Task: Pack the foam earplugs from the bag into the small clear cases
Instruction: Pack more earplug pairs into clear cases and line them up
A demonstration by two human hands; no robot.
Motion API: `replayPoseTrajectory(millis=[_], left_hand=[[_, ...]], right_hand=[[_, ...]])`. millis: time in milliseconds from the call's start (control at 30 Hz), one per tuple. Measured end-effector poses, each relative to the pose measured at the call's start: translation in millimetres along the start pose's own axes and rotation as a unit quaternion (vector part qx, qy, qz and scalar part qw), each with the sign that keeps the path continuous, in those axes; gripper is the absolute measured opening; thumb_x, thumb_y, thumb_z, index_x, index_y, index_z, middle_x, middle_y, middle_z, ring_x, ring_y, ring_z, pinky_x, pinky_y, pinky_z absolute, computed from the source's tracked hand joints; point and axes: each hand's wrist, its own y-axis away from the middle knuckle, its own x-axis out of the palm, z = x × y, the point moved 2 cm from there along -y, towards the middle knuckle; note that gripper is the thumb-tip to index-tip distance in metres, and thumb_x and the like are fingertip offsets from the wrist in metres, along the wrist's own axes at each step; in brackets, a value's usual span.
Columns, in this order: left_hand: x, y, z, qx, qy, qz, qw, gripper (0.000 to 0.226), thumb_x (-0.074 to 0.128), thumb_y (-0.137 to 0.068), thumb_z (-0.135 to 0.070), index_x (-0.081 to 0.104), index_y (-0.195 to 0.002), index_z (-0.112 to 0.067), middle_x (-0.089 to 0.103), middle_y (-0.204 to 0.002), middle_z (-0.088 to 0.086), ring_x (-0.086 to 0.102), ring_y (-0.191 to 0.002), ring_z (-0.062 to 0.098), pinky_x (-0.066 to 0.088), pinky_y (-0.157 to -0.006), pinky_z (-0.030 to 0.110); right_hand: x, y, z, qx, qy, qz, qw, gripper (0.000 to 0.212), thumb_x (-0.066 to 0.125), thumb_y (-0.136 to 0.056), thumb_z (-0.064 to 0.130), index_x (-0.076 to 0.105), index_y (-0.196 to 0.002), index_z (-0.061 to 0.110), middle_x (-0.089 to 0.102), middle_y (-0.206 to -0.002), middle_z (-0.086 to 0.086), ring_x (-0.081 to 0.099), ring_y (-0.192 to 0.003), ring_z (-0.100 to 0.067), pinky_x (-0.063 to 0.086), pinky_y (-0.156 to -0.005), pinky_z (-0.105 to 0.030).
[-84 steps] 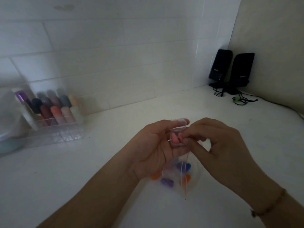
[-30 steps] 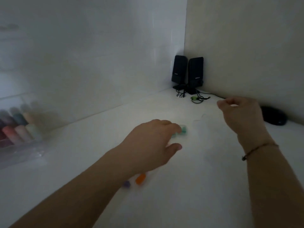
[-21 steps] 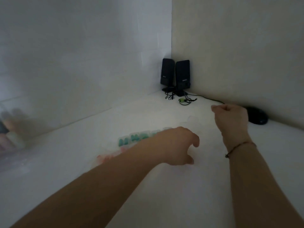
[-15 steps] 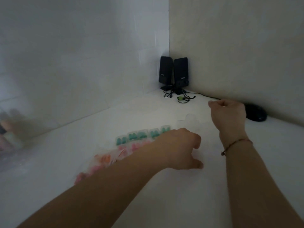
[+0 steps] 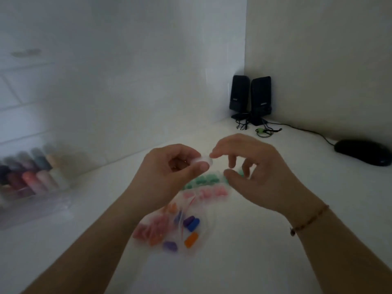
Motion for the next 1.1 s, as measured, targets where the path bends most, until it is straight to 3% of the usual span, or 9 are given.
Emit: replayPoseTrajectory(millis=[133, 233, 333, 433, 567, 767, 933, 1033, 1100], left_hand=[[-4, 10, 19, -0.005, 0.049, 0.014, 0.999, 0.033, 0.075, -0.062, -0.045, 0.073, -0.087, -0.024, 0.074, -0.078, -0.008, 0.069, -0.068, 0.005, 0.049, -0.063, 0.013], [-4, 13, 30, -0.033, 0.151, 0.006, 0.988, 0.035, 0.07, -0.072, -0.043, 0.073, -0.094, -0.016, 0.075, -0.084, 0.002, 0.072, -0.078, 0.016, 0.054, -0.069, 0.02], [2, 21, 32, -0.097, 0.364, 0.086, 0.922, 0.048, 0.058, -0.082, -0.047, 0.073, -0.106, -0.009, 0.073, -0.101, 0.017, 0.07, -0.093, 0.028, 0.058, -0.079, 0.03], [5, 25, 28, -0.119, 0.455, 0.126, 0.873, 0.04, 0.058, -0.087, -0.036, 0.073, -0.11, -0.008, 0.072, -0.108, 0.019, 0.071, -0.097, 0.028, 0.057, -0.079, 0.027], [7, 26, 26, -0.14, 0.512, 0.121, 0.839, 0.036, 0.066, -0.079, -0.031, 0.076, -0.1, -0.004, 0.073, -0.102, 0.019, 0.073, -0.09, 0.024, 0.058, -0.072, 0.025], [8, 26, 26, -0.159, 0.539, 0.091, 0.822, 0.035, 0.076, -0.07, -0.023, 0.067, -0.095, 0.0, 0.074, -0.091, 0.018, 0.074, -0.076, 0.02, 0.06, -0.065, 0.023], [12, 25, 29, -0.139, 0.519, 0.085, 0.839, 0.031, 0.076, -0.073, -0.012, 0.062, -0.097, 0.001, 0.069, -0.103, 0.027, 0.072, -0.088, 0.031, 0.059, -0.07, 0.027], [13, 26, 25, -0.153, 0.588, 0.117, 0.786, 0.034, 0.07, -0.073, -0.034, 0.074, -0.091, -0.006, 0.072, -0.101, 0.022, 0.073, -0.086, 0.026, 0.06, -0.073, 0.03], [13, 28, 21, -0.155, 0.612, 0.173, 0.756, 0.046, 0.063, -0.078, -0.045, 0.076, -0.101, -0.007, 0.074, -0.101, 0.017, 0.073, -0.091, 0.024, 0.059, -0.077, 0.031]], right_hand=[[32, -4, 6, -0.054, 0.1, 0.004, 0.993, 0.018, 0.066, -0.085, 0.037, 0.067, -0.101, 0.027, 0.063, -0.102, 0.013, 0.055, -0.08, 0.003, 0.041, -0.067, -0.007], [39, -2, 8, -0.061, 0.096, -0.05, 0.992, 0.021, 0.063, -0.086, 0.039, 0.069, -0.097, 0.023, 0.067, -0.096, 0.011, 0.056, -0.073, 0.001, 0.04, -0.064, -0.006], [35, 1, 11, -0.036, 0.021, -0.112, 0.993, 0.018, 0.069, -0.082, 0.034, 0.069, -0.095, 0.02, 0.069, -0.088, 0.008, 0.062, -0.07, -0.009, 0.04, -0.06, -0.012], [37, 2, 17, -0.037, 0.021, -0.126, 0.991, 0.019, 0.069, -0.082, 0.033, 0.069, -0.093, 0.018, 0.07, -0.087, 0.006, 0.063, -0.07, -0.009, 0.042, -0.057, -0.013], [38, 2, 20, -0.035, 0.004, -0.12, 0.992, 0.014, 0.064, -0.085, 0.029, 0.069, -0.091, 0.017, 0.071, -0.09, 0.008, 0.064, -0.071, -0.006, 0.042, -0.054, -0.012], [39, 3, 22, -0.038, 0.026, -0.096, 0.994, 0.005, 0.061, -0.083, 0.03, 0.063, -0.084, 0.027, 0.072, -0.09, 0.009, 0.064, -0.07, -0.003, 0.037, -0.06, -0.003], [39, 2, 22, -0.06, 0.105, -0.05, 0.991, 0.034, 0.064, -0.082, 0.046, 0.066, -0.106, 0.022, 0.071, -0.089, 0.01, 0.066, -0.071, -0.006, 0.046, -0.06, -0.014], [36, 3, 25, -0.061, 0.071, -0.109, 0.99, 0.026, 0.062, -0.087, 0.037, 0.067, -0.106, 0.021, 0.071, -0.093, 0.008, 0.064, -0.075, -0.005, 0.051, -0.062, -0.025], [37, 5, 25, -0.05, -0.032, -0.107, 0.992, 0.022, 0.06, -0.089, 0.024, 0.061, -0.111, 0.022, 0.069, -0.11, 0.01, 0.065, -0.097, -0.006, 0.052, -0.076, -0.025]])
